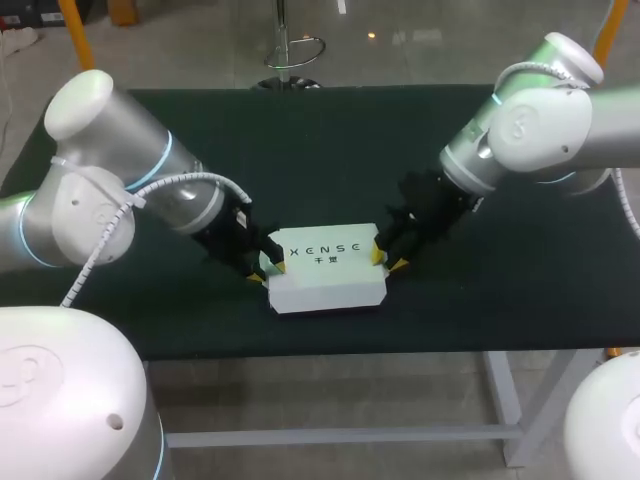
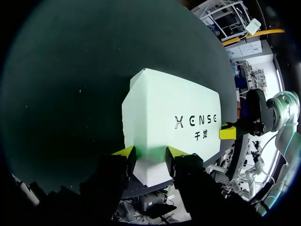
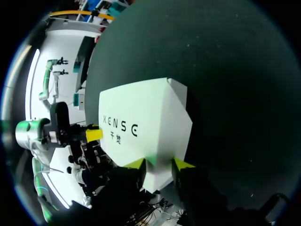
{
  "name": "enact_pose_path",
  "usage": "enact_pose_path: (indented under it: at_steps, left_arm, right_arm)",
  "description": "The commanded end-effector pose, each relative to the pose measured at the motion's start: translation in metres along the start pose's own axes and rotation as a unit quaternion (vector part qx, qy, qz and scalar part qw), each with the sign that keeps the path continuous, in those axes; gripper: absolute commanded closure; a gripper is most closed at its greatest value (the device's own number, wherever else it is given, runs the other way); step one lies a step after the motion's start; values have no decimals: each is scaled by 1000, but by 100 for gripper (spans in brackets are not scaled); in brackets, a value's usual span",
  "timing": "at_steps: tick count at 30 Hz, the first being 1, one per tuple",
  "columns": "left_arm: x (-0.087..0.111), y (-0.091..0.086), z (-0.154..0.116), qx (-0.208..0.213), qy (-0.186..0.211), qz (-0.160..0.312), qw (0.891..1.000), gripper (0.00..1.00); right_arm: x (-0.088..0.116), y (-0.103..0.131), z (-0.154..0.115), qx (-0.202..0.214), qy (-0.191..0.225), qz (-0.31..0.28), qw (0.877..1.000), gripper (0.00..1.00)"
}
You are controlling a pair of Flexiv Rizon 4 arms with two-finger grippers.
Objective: Assemble the packaging by folding the flat box into shape, placing the metal phone stand inside, and closing the box properly
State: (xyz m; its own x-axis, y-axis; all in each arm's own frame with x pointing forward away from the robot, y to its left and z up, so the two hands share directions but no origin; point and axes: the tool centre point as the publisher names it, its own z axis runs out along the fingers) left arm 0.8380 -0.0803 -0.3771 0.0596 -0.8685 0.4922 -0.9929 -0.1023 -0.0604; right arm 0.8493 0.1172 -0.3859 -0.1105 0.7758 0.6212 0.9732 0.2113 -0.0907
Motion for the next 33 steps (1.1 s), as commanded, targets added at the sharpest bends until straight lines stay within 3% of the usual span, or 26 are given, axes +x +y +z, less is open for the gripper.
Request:
enact_pose_path:
  at_steps: [1,16,22,33]
  left_arm:
    - [1,-1,6,0,-2,0,1000,56]
    - [1,-1,6,0,-2,0,1000,55]
    - [1,-1,6,0,-2,0,1000,63]
    - [1,-1,6,0,-2,0,1000,60]
  right_arm:
    - [0,0,1,1,2,-1,1000,58]
    - [0,0,1,1,2,-1,1000,55]
    - [0,0,1,1,2,-1,1000,56]
    - [0,0,1,1,2,-1,1000,55]
